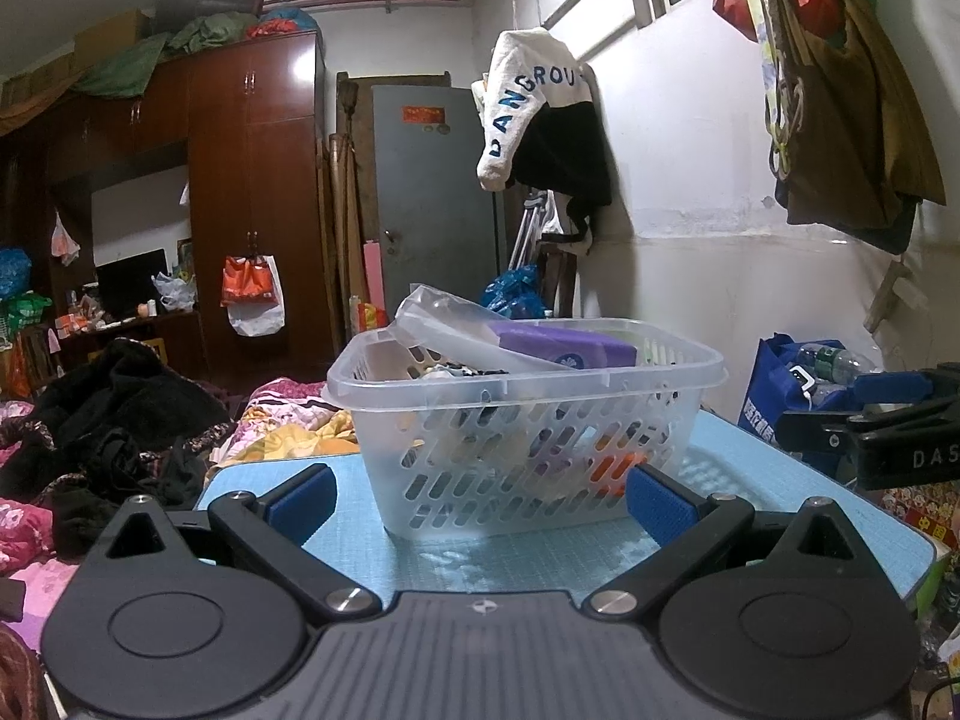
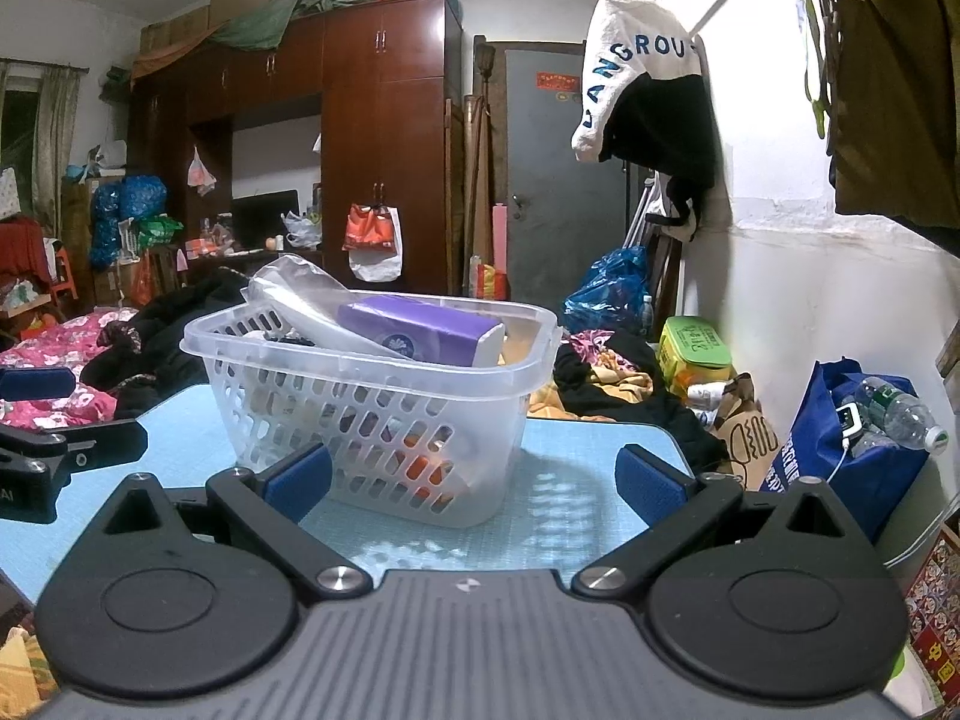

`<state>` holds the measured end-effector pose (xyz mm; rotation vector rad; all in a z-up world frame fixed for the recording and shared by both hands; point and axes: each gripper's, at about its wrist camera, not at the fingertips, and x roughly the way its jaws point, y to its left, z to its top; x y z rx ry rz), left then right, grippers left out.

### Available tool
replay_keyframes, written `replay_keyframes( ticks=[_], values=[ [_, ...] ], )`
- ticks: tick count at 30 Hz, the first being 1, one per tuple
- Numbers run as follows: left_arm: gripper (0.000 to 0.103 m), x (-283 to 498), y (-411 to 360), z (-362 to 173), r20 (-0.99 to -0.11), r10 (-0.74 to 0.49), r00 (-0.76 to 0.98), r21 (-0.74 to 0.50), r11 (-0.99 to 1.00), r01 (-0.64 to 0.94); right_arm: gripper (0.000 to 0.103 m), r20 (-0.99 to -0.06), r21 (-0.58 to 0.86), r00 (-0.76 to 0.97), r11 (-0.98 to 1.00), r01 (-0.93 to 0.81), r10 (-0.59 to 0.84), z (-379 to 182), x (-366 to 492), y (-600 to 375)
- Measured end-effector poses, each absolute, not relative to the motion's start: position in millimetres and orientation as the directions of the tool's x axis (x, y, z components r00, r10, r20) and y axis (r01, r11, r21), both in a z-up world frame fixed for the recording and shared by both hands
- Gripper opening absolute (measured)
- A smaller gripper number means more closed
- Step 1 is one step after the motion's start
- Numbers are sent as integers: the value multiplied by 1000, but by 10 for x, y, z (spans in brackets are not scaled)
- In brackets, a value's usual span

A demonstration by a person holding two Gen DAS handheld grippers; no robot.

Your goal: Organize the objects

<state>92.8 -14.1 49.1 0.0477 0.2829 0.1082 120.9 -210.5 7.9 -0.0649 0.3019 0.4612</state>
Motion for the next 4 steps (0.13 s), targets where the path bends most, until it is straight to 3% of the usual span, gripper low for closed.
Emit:
replay_keyframes(
  ticks=[4],
  values=[
    [103, 927, -148, 492, -271, 114, 956, 63, 993, -101, 103, -302, 7, 852, 895, -446, 427, 75, 1207, -2124]
  ],
)
